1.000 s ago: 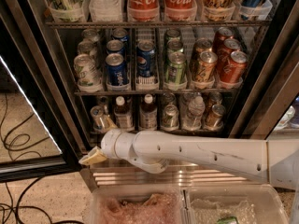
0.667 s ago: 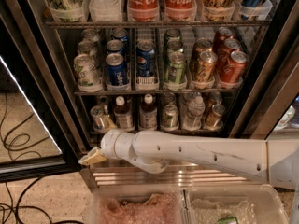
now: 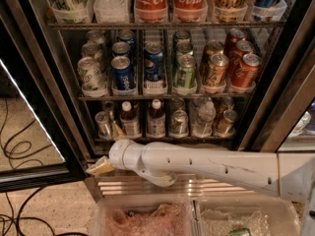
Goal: Pick redbull can from bottom shelf of fridge
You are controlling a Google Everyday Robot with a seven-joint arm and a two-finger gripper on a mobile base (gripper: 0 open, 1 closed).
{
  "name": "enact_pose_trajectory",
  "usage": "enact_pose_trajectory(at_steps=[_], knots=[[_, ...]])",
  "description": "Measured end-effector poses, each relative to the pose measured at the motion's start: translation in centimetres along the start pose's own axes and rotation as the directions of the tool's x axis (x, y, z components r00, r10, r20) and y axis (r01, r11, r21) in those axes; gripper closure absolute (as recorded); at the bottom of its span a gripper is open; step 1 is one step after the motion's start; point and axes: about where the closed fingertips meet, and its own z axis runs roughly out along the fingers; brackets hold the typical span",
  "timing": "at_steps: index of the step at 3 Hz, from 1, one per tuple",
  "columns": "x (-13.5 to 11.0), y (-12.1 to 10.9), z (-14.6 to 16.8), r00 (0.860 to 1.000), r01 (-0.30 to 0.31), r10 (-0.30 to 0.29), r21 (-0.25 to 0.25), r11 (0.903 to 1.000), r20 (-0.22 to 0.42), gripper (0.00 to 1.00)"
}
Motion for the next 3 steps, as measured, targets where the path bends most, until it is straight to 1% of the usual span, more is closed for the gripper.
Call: enact_pose_trajectory(at_steps=[1,2,3], knots=[[0.3,-0.4,0.4,1.000,-0.012,0.012,0.038,0.9992,0.013,0.00],[0.1,-0.2,1.6,0.999,-0.012,0.009,0.086,0.9962,0.037,0.00],[0.3,-0.4,1.6,0.999,-0.027,0.023,0.109,0.9937,0.037,0.00]])
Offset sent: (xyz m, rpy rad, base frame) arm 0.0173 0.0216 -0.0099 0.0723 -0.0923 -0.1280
